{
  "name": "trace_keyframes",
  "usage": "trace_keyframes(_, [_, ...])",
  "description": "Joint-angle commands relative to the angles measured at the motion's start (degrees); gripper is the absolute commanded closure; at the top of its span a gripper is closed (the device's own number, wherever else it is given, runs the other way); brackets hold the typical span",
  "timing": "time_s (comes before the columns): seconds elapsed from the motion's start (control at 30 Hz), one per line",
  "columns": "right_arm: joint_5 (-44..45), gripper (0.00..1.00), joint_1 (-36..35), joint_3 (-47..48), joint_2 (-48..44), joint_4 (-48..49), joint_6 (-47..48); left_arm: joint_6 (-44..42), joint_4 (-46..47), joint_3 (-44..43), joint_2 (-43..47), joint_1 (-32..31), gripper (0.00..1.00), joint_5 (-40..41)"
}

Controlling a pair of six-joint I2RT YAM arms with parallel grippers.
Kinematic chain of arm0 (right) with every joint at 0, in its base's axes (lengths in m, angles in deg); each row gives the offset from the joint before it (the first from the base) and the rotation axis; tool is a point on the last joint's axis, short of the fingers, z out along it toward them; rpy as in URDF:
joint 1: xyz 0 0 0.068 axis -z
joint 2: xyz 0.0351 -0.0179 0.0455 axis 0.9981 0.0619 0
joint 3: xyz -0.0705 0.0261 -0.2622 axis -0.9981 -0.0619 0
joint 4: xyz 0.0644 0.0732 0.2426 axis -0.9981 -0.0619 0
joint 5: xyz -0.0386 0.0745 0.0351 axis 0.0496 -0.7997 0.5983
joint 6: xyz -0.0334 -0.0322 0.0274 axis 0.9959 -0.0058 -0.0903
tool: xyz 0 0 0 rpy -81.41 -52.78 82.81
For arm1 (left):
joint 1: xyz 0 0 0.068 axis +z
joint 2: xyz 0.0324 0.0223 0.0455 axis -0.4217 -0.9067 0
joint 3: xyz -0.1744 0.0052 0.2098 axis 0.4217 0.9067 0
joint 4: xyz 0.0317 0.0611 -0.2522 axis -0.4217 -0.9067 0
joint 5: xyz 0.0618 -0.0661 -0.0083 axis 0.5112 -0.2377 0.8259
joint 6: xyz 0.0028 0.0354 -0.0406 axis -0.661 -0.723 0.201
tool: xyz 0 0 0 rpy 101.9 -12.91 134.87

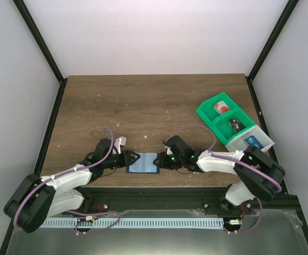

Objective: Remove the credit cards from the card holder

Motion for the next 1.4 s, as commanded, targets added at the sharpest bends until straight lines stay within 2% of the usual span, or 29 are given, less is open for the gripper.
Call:
trace_keyframes(0.0, [0.99,0.73,-0.63,-0.33,-1.66,-1.48,-0.45,-3.84,-10.55,-1.97,4.98,0.65,0.56,10.29])
trace_keyframes(0.17, [0.06,0.72,-0.65,-0.99,-0.30,-0.05,-1.25,-3.74,-10.07,-0.66,4.32,1.01,0.57,10.38])
trace_keyframes(0.27, [-0.80,0.72,-0.63,-0.63,1.65,1.23,-1.48,-4.07,-7.77,0.33,1.22,1.00,0.64,8.39])
trace_keyframes(0.53, [-1.87,0.69,-0.95,2.53,5.28,1.91,-0.93,-4.46,-2.18,1.29,-6.27,0.92,0.73,3.85])
trace_keyframes(0.6, [-2.06,0.72,-1.27,3.49,5.34,1.93,-0.52,-4.44,-1.47,1.59,-6.52,0.91,0.75,3.69])
trace_keyframes(0.7, [-2.07,0.85,-1.84,5.05,5.73,1.62,-0.03,-4.40,-1.05,1.68,-6.24,0.91,0.76,3.62])
trace_keyframes(0.83, [-3.73,0.87,-2.21,6.13,6.64,3.09,0.14,-4.37,-1.05,1.75,-5.96,0.96,0.77,3.76])
trace_keyframes(1.0, [-4.39,0.87,-2.39,6.24,7.30,4.47,0.01,-4.08,-0.71,2.00,-6.46,0.91,0.77,3.75])
trace_keyframes(1.13, [-2.57,0.87,-2.39,5.91,6.98,2.05,0.58,-4.05,-1.37,1.64,-6.20,0.93,0.77,3.55])
trace_keyframes(1.27, [4.26,0.84,-2.38,5.60,3.18,-5.62,1.89,-3.72,-4.34,0.45,-2.93,0.91,0.72,3.91])
trace_keyframes(1.37, [11.12,0.78,-2.34,3.99,-1.80,-10.57,2.13,-3.44,-8.18,-0.78,1.70,0.91,0.64,5.71])
